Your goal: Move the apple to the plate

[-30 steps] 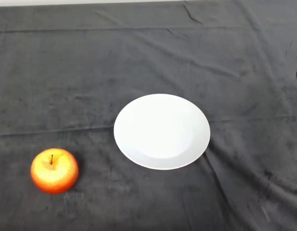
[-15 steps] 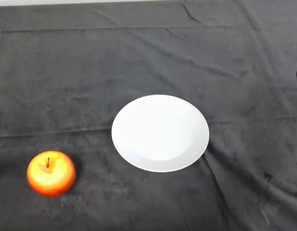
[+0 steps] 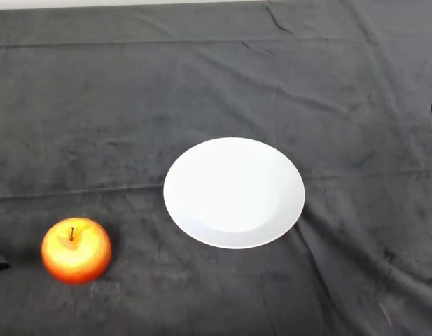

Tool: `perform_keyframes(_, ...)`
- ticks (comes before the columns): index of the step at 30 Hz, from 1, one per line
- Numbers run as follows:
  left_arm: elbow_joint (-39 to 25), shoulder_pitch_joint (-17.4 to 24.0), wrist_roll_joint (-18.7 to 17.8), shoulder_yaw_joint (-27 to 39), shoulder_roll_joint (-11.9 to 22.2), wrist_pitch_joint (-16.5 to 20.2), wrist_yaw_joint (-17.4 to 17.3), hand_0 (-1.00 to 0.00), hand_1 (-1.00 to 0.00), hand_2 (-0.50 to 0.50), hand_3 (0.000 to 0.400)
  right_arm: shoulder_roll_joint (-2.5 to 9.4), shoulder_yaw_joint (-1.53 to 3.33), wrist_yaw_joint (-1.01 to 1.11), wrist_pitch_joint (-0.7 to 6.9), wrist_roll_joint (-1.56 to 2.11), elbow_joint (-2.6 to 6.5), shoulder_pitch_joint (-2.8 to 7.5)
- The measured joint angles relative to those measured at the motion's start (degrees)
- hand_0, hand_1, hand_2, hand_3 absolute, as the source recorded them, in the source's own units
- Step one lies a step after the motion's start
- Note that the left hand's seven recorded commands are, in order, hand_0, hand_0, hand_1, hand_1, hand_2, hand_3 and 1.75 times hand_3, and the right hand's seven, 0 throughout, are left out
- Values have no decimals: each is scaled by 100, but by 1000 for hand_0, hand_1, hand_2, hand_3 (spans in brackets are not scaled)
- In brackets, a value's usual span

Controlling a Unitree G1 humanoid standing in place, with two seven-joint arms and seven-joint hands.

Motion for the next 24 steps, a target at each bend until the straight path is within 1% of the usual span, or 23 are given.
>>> perform_keyframes(2,-143,-19,54,-42,-76,24,7,0,0,0,0,0,-1,0,0,0,0,0)
perform_keyframes(7,-551,-23,255,-398,-249,144,27,0,0,0,0,-2,0,0,-1,0,0,0)
perform_keyframes(9,-693,-23,313,-489,-331,224,27,0,0,0,0,-2,0,0,-1,0,0,0)
perform_keyframes(12,-990,-12,373,-656,-354,401,14,0,0,0,0,-2,-1,0,-1,0,0,0)
perform_keyframes(15,-1469,2,418,-681,-389,637,-12,0,0,0,0,-2,-1,0,-1,0,0,0)
perform_keyframes(19,-2268,104,494,-891,-399,965,-11,0,0,0,0,0,0,0,-1,0,0,0)
perform_keyframes(24,-3282,472,769,-1127,-396,1446,128,0,0,0,0,-2,1,0,-1,0,0,0)
